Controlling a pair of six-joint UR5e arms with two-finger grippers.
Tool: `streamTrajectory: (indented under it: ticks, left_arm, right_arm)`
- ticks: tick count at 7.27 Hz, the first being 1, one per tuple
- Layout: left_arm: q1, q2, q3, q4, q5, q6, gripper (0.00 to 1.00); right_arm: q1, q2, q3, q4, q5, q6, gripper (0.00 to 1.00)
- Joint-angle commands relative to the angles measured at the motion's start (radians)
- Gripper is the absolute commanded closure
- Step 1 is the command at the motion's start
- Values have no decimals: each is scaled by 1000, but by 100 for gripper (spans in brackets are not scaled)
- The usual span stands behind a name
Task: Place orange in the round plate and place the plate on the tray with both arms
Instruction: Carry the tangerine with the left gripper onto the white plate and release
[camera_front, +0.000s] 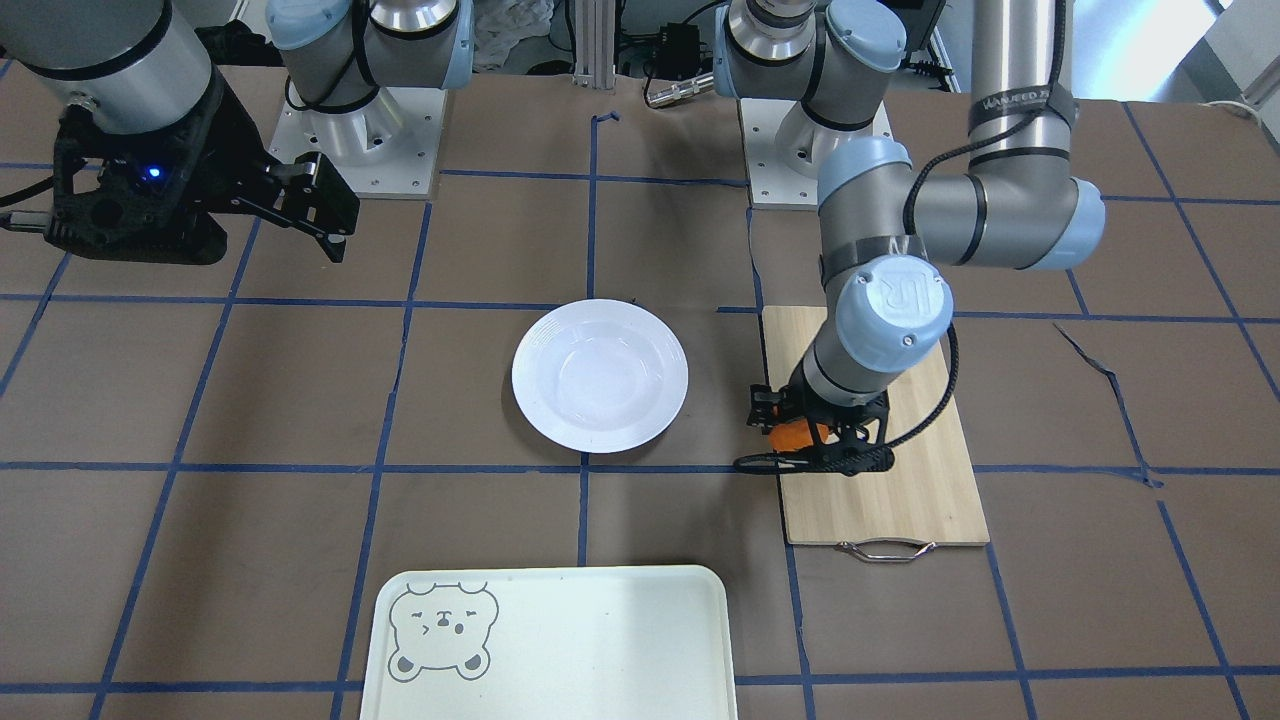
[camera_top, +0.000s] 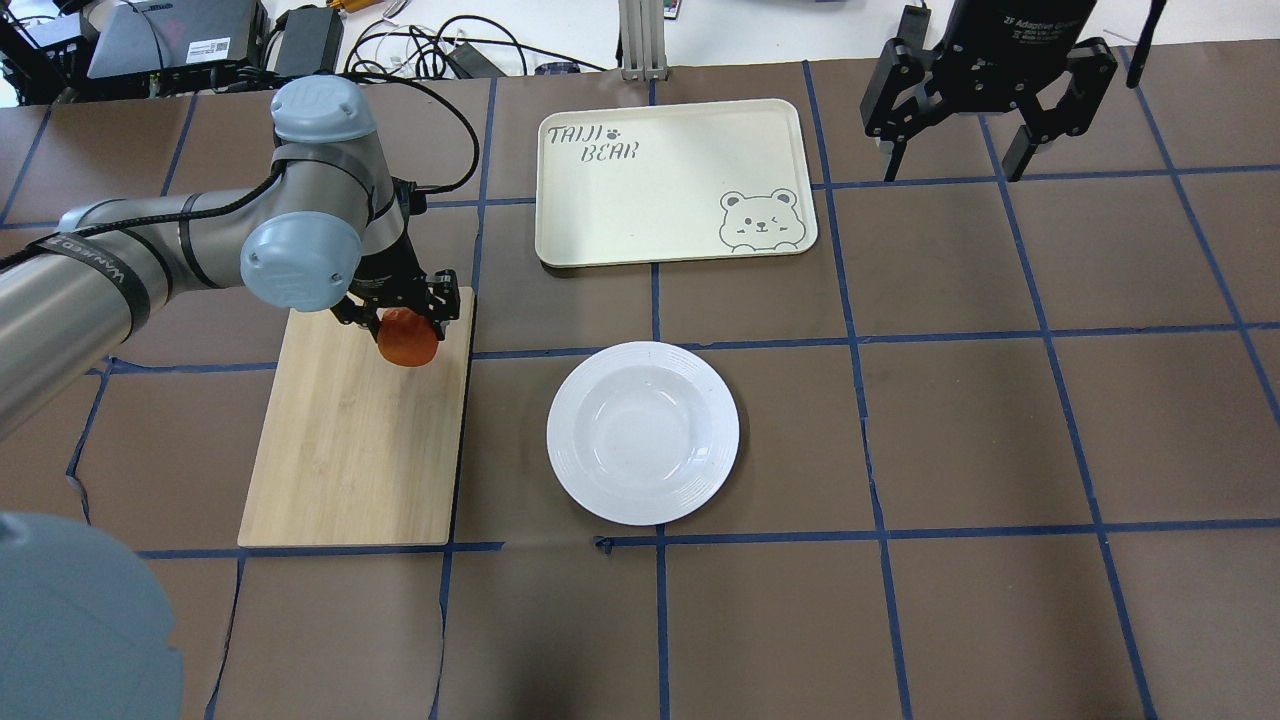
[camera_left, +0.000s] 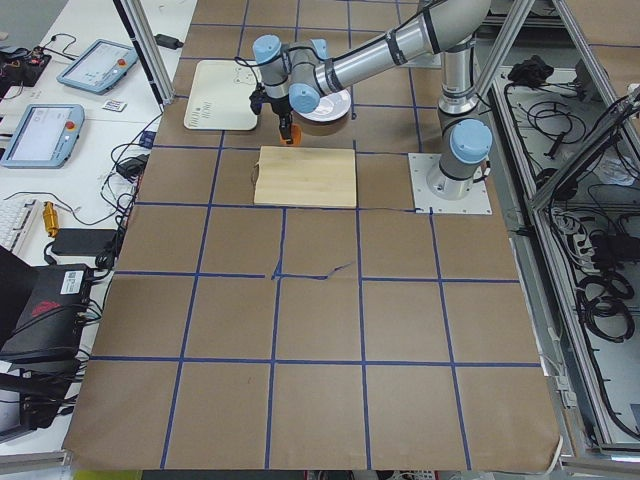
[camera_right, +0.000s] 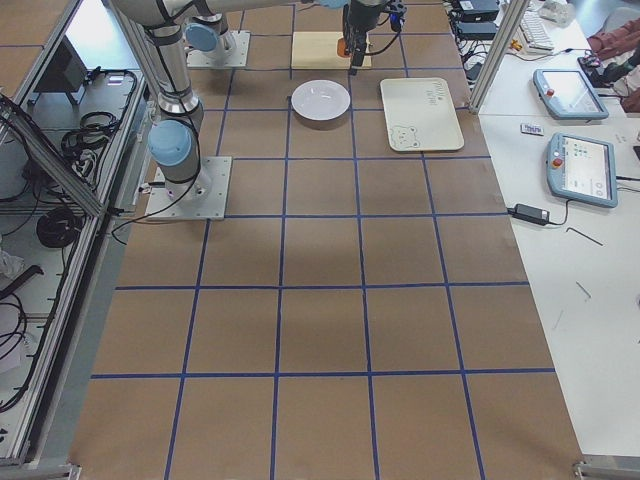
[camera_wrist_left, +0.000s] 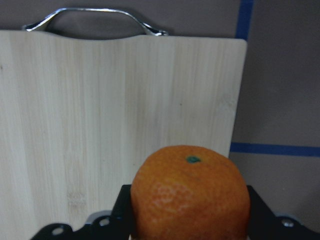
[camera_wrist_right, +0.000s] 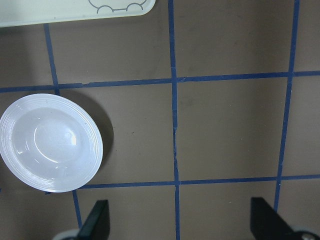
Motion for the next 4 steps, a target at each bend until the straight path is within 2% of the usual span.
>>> streamTrajectory:
  ticks: [1,2,3,4]
  left_arm:
    - [-235,9,-7,-9,-32,-75,76]
    - [-285,-12,-18,-8,-33,-161,76]
    - [-286,-34,-49,27,-147,-180,76]
    - [-286,-41,-73,93,-188,-182,76]
  right_arm:
    - [-1,2,1,-2,-4,-8,0]
    - [-3,2,1,-1,-6,-10,0]
    - [-1,2,1,-1,-6,-10,0]
    - [-3,2,1,1,-7,-11,0]
